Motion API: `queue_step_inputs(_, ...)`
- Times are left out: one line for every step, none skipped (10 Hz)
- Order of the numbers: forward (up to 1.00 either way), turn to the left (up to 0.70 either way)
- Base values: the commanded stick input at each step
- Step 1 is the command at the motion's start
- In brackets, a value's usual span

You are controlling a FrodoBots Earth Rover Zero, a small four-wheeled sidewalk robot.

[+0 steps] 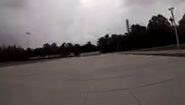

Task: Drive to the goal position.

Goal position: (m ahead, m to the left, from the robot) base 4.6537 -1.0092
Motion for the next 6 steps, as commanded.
queue_step_inputs(0.7, 0.0)
queue_step_inputs(0.7, 0.0)
queue_step_inputs(0.7, 0.0)
queue_step_inputs(0.7, 0.0)
queue_step_inputs(0.7, 0.0)
queue_step_inputs(0.7, 0.0)
